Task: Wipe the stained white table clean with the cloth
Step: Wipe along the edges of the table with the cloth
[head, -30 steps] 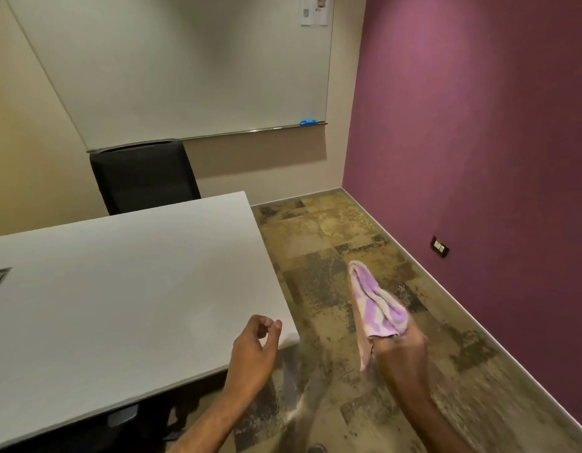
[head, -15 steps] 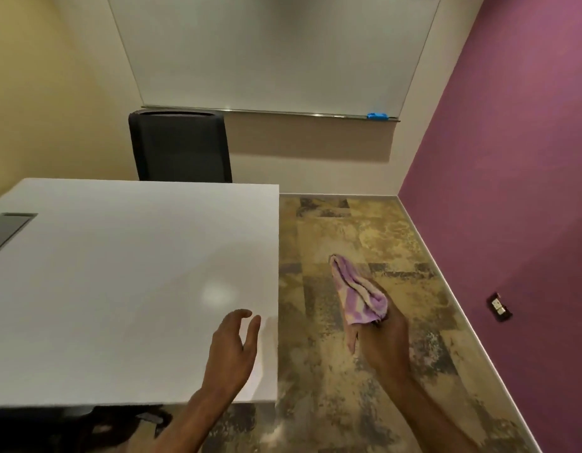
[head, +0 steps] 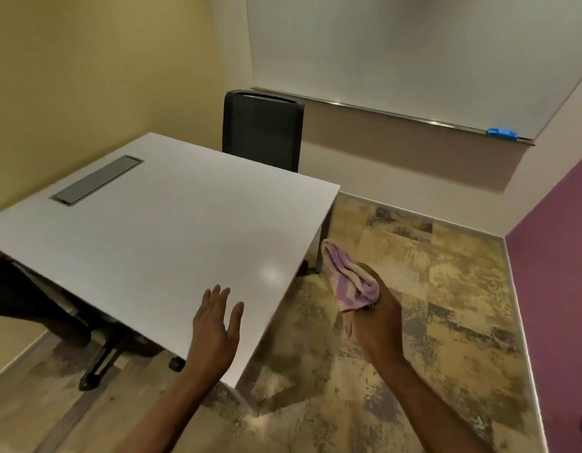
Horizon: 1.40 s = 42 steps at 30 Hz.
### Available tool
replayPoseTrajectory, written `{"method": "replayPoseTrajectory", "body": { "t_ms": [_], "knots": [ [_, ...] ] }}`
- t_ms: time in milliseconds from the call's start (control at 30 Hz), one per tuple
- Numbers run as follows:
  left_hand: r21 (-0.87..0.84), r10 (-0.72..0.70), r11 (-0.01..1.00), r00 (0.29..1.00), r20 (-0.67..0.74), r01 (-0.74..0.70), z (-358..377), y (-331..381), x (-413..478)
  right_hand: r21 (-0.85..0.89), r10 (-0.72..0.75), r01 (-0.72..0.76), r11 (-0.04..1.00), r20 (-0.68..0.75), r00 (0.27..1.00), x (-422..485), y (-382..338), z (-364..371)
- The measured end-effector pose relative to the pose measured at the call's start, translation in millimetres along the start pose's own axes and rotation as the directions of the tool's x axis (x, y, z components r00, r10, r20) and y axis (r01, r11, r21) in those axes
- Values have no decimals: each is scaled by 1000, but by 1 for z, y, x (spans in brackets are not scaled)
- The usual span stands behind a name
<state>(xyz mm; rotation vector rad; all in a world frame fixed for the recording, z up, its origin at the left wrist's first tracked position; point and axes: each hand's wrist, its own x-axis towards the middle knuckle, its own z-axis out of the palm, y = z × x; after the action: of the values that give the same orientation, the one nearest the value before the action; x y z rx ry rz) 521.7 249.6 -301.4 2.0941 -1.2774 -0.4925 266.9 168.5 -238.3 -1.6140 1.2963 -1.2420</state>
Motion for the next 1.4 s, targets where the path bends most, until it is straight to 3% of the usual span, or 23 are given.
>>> {"method": "replayPoseTrajectory", "body": {
  "t_ms": [200, 400, 600, 867, 1033, 1267, 1400],
  "knots": [
    [2, -150, 988, 978, -146, 151, 23, 34, -59, 33, -83, 79, 996, 166, 983, 25, 15, -47],
    [-17, -263, 963, 924, -277, 268, 36, 40, -92, 50, -118, 109, 993, 284, 952, 52, 28, -35],
    [-85, -388, 919, 853, -350, 384, 62, 30, -89, 125, -193, 154, 980, 428, 883, 82, 37, 4],
    [-179, -516, 854, 748, -417, 489, 73, 39, -59, 88, -188, 171, 981, 627, 756, 134, 36, 45],
    [-204, -579, 809, 685, -443, 552, 75, 48, -49, 151, -225, 167, 974, 671, 707, 158, 36, 68],
    [-249, -664, 707, 500, -556, 662, 104, 76, -35, 232, -249, 99, 968, 812, 528, 197, 59, 100],
    [-309, -732, 603, 355, -582, 736, 137, 110, -25, 249, -245, 42, 968, 884, 398, 229, 77, 108]
  ]
}}
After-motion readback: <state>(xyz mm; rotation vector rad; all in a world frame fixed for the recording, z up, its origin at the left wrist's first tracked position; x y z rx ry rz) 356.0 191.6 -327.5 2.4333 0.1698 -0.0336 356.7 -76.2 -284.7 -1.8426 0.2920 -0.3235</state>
